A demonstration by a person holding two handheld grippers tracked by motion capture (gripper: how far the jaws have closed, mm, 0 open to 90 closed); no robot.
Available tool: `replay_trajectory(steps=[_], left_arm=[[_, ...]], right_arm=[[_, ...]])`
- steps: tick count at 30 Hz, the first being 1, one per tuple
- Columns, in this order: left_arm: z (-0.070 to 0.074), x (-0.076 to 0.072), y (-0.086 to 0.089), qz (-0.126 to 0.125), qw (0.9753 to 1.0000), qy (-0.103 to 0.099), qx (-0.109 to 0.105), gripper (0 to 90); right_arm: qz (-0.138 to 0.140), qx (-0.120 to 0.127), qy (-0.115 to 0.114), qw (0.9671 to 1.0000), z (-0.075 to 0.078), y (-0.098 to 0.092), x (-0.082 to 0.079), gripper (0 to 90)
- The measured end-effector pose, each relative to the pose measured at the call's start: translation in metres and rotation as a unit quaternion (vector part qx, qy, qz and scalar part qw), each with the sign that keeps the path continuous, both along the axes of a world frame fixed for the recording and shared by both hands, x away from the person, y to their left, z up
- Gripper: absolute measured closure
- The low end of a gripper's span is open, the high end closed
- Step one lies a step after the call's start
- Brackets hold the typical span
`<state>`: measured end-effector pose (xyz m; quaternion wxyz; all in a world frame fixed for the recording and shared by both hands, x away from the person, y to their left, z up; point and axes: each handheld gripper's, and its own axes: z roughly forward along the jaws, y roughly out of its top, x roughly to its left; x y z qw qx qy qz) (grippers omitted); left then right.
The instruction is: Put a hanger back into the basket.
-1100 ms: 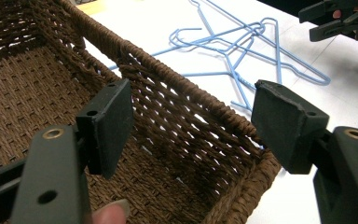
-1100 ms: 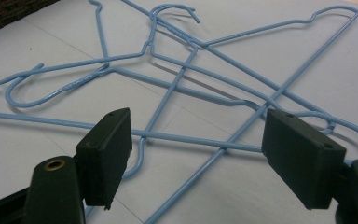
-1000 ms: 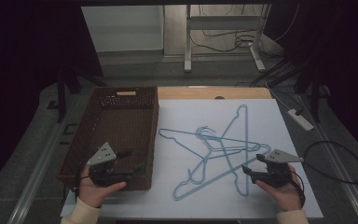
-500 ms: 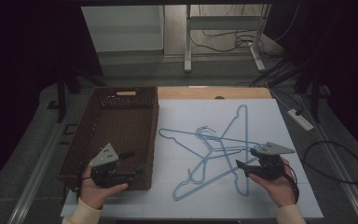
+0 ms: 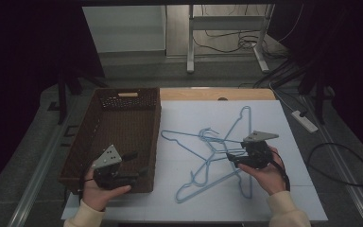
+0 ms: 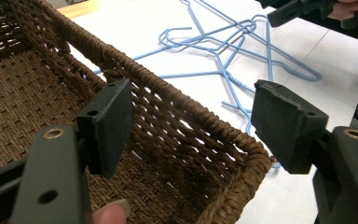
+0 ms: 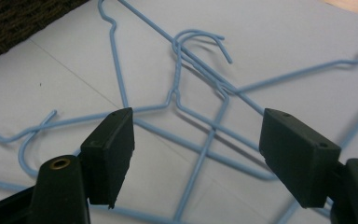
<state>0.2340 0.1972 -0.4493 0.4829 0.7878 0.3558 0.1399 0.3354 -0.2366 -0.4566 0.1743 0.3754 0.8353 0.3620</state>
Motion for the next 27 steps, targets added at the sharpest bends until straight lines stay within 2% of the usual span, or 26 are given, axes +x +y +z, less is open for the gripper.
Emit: replay_trajectory(steps=[13,23,27], left_arm=[[0.001,-0.001,0.001,0.0,1.0,-0.001,0.0,30.1],[0.001,-0.001,0.001,-0.002,1.0,-0.002,-0.001,30.1],[0.001,-0.001,0.001,-0.004,1.0,-0.002,-0.002,30.1]], right_arm=[[0.01,-0.032,0.029,0.999,-0.008,0.039,0.035,33.2],[0.032,-0.075,0.049,0.9955,-0.023,0.068,0.054,40.9],[0.028,-0.083,0.069,0.9937,-0.031,0.076,0.063,44.1]])
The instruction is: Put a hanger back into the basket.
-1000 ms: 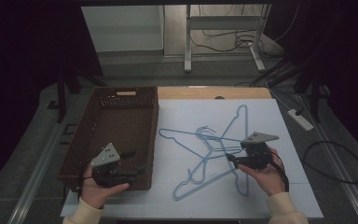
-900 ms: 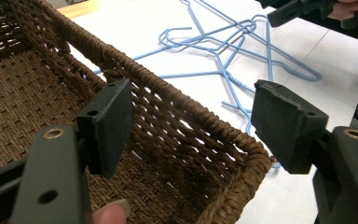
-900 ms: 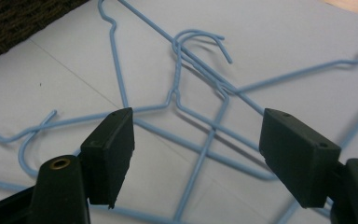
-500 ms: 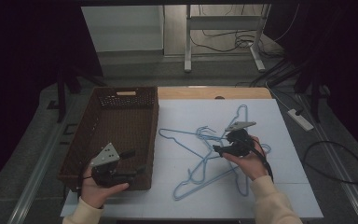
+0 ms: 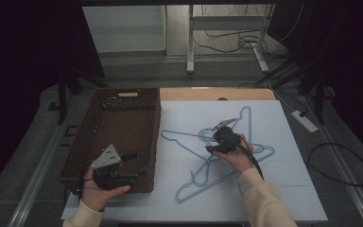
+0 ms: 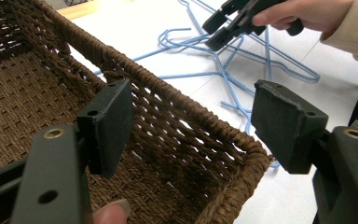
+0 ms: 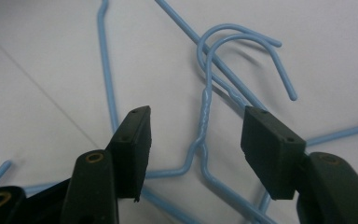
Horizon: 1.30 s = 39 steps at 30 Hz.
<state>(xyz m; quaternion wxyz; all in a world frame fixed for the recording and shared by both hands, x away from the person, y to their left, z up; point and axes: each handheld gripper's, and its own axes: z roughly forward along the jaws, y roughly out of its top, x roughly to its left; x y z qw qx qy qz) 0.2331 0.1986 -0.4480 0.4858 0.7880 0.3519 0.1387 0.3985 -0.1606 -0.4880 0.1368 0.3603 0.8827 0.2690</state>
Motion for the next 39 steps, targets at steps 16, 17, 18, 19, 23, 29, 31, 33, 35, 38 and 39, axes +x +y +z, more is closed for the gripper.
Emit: replay_trajectory(steps=[16,17,18,19,23,29,31,33,35,38,39], left_arm=[[0.0,-0.001,-0.001,-0.005,1.0,-0.002,0.001,30.0],[0.0,-0.001,-0.001,-0.005,1.0,-0.002,0.001,30.0],[0.0,-0.001,-0.002,-0.006,1.0,-0.002,0.001,29.9],[0.0,-0.001,-0.002,-0.006,1.0,-0.002,0.001,29.9],[0.0,-0.001,-0.002,-0.007,1.0,-0.002,0.002,29.9],[0.001,-0.001,-0.001,-0.005,1.0,-0.004,-0.001,29.9],[0.001,0.0,0.0,-0.003,1.0,-0.003,-0.001,29.9],[0.0,0.0,0.0,-0.003,1.0,-0.002,-0.001,29.9],[0.0,0.0,-0.001,-0.004,1.0,-0.002,0.001,29.9],[0.0,0.0,-0.002,-0.005,1.0,-0.002,0.001,29.9],[0.0,0.0,-0.002,-0.005,1.0,-0.002,0.001,29.9]], right_arm=[[-0.027,-0.053,0.029,0.9978,-0.016,0.013,0.011,68.3],[-0.029,-0.054,0.029,0.9977,-0.017,0.013,0.011,69.9],[-0.032,-0.054,0.031,0.9976,-0.017,0.013,0.011,71.2],[-0.034,-0.048,0.034,0.9977,-0.017,0.013,0.011,73.4],[-0.047,-0.038,0.039,0.9975,-0.017,0.013,0.01,80.1],[-0.05,-0.004,0.015,0.9986,-0.007,0.008,0.002,85.8],[-0.048,-0.001,0.006,0.9988,-0.003,0.007,-0.001,85.8],[-0.046,0.01,0.001,0.9989,0.001,0.006,-0.005,85.9],[-0.044,0.012,-0.009,0.9989,0.006,0.004,-0.008,85.9],[-0.04,0.014,-0.012,0.9991,0.009,0.003,-0.01,85.9],[-0.039,0.015,-0.014,0.999,0.009,0.003,-0.011,85.9]])
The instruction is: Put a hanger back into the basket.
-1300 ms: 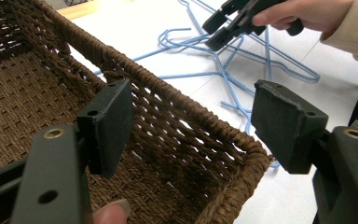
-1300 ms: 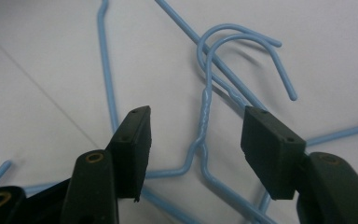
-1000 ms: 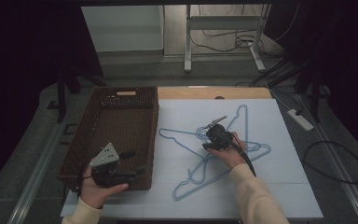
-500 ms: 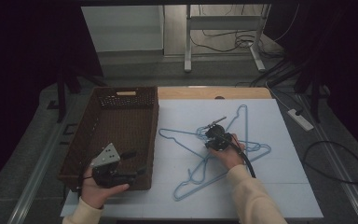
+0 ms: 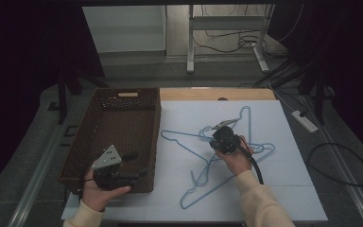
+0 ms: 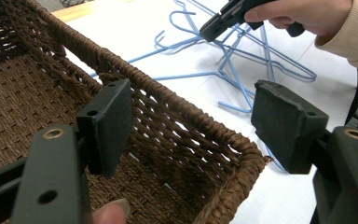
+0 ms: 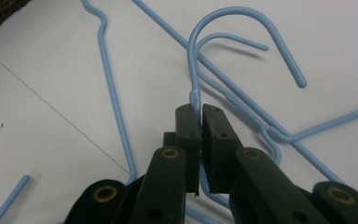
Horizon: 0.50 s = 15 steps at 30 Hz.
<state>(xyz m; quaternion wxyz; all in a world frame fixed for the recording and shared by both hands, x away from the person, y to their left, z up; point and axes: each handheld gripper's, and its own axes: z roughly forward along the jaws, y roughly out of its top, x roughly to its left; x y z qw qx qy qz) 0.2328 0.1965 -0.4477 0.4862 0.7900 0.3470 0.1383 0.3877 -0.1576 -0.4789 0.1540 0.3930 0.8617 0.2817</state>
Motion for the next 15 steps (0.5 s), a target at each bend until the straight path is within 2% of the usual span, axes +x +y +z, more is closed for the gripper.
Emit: replay_trajectory(steps=[5,11,15], left_arm=[[0.0,0.0,-0.001,0.0,1.0,0.0,0.0,29.9],[0.006,-0.004,-0.012,-0.015,0.9998,0.003,-0.01,29.9],[0.009,-0.006,-0.032,-0.025,0.9996,0.014,0.003,30.0]], right_arm=[[-0.002,0.007,-0.002,1.0,0.0,-0.004,-0.002,86.0],[0.002,0.02,-0.013,0.9997,0.005,-0.006,-0.01,86.0],[0.007,0.028,-0.022,0.9993,0.007,-0.006,-0.014,86.0]])
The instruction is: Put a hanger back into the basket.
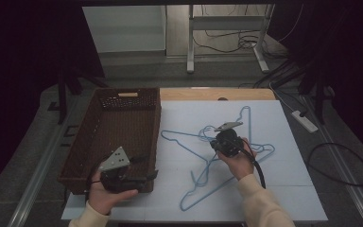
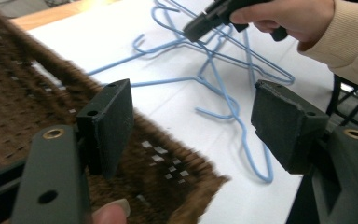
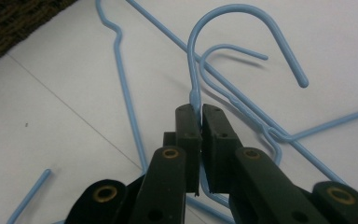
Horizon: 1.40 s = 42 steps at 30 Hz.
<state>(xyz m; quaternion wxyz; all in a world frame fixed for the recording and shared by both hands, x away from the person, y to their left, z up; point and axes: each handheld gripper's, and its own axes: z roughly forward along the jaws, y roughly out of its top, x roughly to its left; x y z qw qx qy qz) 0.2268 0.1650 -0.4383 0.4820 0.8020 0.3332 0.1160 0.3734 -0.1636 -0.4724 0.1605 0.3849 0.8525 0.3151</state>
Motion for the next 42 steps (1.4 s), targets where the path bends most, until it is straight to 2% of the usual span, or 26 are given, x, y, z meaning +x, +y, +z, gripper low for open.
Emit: replay_trajectory(steps=[4,6,7,14,20,29,31,33,34,36,37,39,42], left_arm=[[0.0,0.003,-0.025,-0.008,0.9996,0.02,0.02,30.0],[0.0,0.004,-0.03,-0.01,0.9994,0.024,0.023,30.1],[0.002,0.006,-0.039,-0.012,0.9991,0.031,0.025,30.1],[0.001,0.02,-0.071,-0.03,0.9969,0.061,0.04,29.9],[-0.005,0.03,-0.087,-0.034,0.9952,0.083,0.039,29.8],[-0.015,0.039,-0.108,-0.05,0.992,0.105,0.049,29.8],[-0.02,0.042,-0.116,-0.056,0.9906,0.113,0.053,29.8],[-0.022,0.043,-0.119,-0.055,0.9904,0.115,0.053,29.9],[-0.024,0.045,-0.122,-0.055,0.9897,0.12,0.055,29.9],[-0.031,0.05,-0.132,-0.052,0.9869,0.138,0.066,30.3],[-0.031,0.05,-0.132,-0.052,0.9869,0.138,0.066,30.8],[-0.039,0.056,-0.142,-0.054,0.9839,0.149,0.082,31.4],[-0.05,0.064,-0.154,-0.057,0.9807,0.162,0.093,35.1]], right_arm=[[0.008,0.006,-0.008,0.9999,0.001,0.0,-0.005,86.0],[0.008,0.009,-0.009,0.9999,0.001,0.0,-0.006,85.9],[0.009,0.01,-0.011,0.9999,0.001,-0.001,-0.006,86.0],[0.008,0.016,-0.014,0.9997,0.002,-0.003,-0.008,86.0],[0.01,0.018,-0.016,0.9997,0.003,-0.003,-0.01,85.9],[0.011,0.022,-0.025,0.9994,0.006,-0.004,-0.014,85.9],[0.014,0.024,-0.026,0.9993,0.007,-0.005,-0.014,85.9],[0.014,0.024,-0.027,0.9992,0.008,-0.005,-0.015,85.9],[0.015,0.024,-0.028,0.9992,0.008,-0.005,-0.015,85.9],[0.016,0.024,-0.028,0.9992,0.008,-0.005,-0.016,85.9],[0.016,0.024,-0.028,0.9992,0.008,-0.005,-0.016,85.9],[0.016,0.025,-0.029,0.9991,0.008,-0.004,-0.016,85.9],[0.018,0.026,-0.031,0.999,0.009,-0.004,-0.018,85.9]])
